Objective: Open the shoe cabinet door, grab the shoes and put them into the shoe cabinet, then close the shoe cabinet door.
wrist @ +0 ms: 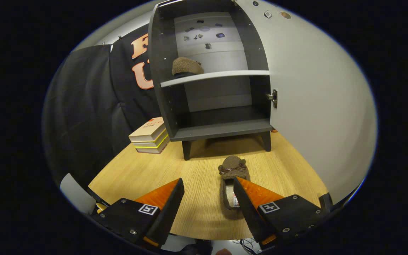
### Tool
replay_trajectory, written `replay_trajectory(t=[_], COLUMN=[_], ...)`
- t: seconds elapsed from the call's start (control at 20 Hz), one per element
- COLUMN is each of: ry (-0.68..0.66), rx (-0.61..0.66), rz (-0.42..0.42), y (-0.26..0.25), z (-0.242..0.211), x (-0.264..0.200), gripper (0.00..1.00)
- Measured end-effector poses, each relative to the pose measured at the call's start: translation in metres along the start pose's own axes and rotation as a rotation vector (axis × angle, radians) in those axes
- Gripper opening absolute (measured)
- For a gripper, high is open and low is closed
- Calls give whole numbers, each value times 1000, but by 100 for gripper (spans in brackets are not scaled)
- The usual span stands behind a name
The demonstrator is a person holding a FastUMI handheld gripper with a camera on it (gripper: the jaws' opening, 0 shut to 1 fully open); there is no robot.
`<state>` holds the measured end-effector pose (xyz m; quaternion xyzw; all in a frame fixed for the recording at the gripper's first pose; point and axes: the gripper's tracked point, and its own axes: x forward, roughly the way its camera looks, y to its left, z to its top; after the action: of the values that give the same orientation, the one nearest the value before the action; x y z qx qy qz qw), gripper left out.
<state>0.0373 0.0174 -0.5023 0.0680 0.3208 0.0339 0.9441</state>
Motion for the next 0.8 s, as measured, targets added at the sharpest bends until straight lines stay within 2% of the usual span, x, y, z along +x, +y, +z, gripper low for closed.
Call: replay_trajectory(t=[0.25, 0.4, 0.45, 0.55, 0.7, 0.8], ry=[67, 89, 95, 124, 152, 163], rx=[17, 31, 20, -3, -10, -30], rz=[-27, -13, -8, 5, 27, 3], y=[-17, -21, -19, -16, -8, -15], z=[-31, -40, -42, -49, -51, -53], x=[59, 86, 93, 106, 124, 134], gripper=[86, 84, 78, 73, 68, 56])
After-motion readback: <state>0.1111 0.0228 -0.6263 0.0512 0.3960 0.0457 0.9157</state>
